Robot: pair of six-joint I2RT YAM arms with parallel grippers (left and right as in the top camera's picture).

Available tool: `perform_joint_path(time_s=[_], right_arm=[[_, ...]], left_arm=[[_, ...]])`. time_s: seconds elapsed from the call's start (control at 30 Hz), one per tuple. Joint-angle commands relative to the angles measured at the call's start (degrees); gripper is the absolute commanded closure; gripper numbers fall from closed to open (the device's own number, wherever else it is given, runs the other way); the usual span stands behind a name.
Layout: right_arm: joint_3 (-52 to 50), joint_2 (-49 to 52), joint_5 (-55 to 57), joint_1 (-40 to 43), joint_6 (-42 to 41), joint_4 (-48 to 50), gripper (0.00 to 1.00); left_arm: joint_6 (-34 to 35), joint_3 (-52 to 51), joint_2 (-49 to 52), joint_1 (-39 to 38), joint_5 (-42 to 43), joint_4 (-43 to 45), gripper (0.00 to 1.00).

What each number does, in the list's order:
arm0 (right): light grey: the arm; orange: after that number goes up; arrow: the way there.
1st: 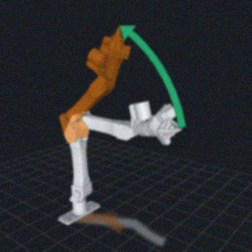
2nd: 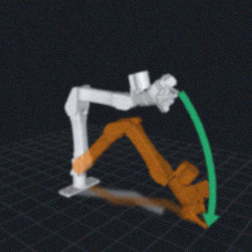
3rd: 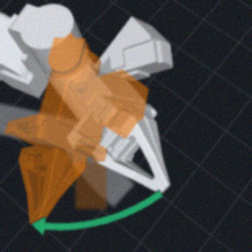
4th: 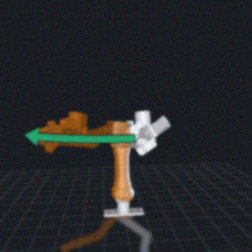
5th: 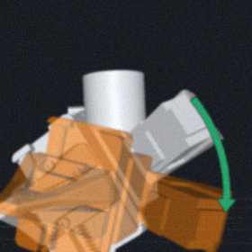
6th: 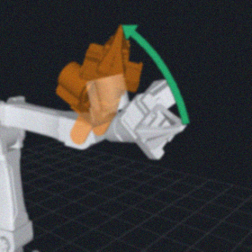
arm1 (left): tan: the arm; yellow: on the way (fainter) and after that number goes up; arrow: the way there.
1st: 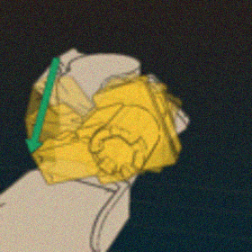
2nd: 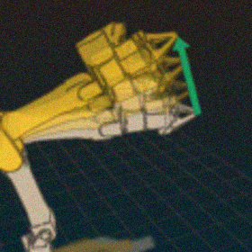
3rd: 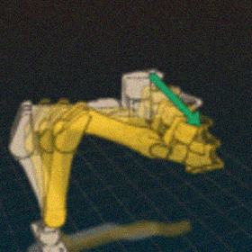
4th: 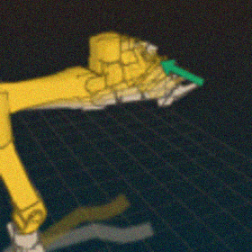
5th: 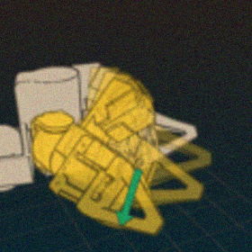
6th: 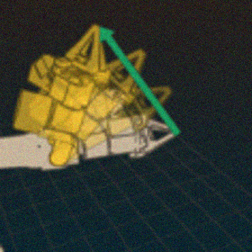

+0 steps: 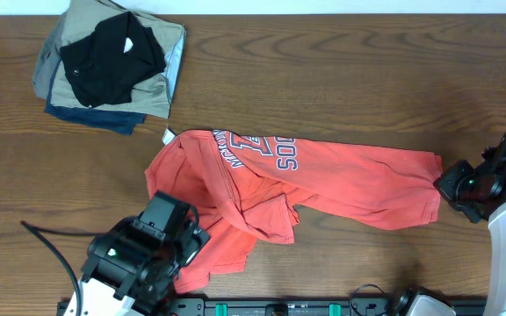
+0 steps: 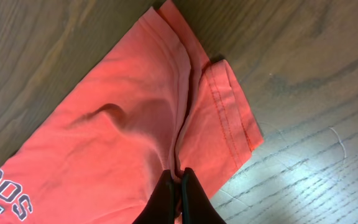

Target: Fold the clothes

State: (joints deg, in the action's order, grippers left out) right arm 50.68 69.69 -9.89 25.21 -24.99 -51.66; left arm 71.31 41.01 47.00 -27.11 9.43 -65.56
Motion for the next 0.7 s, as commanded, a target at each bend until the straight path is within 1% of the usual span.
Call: perform_joint_path(time_s=[0.0,0.17,0.3,0.47,0.67], right_arm=[[0.9,-0.4,-1.2,-0.2,-0.2,0.1,0.99],[0.9,-0.4,-1.2,-0.2,-0.2,0.0,0.99],[0.9,-0.4,-1.1,-0.2,-0.2,-0.1,0.99],[0.9,-0.4,-1.1,-0.2,-0.2,-0.4,0.99],[0.9,-0.4,-1.1,-0.2,-0.2,-0.2,0.99]], left_arm=[[-7.8,-0.6,1.8,-0.6,3.9,5.0,0.02],[-11.1,-0.7,9.6,-3.9,4.0,11.9,0.02],[-11.3,-0.7,18.5,-6.6,4.0,17.9,0.02],[-11.3,-0.7,28.0,-6.9,4.0,22.8,0.02],[-12.6,-0.7,33.8,-6.9,4.0,29.1,0.02]])
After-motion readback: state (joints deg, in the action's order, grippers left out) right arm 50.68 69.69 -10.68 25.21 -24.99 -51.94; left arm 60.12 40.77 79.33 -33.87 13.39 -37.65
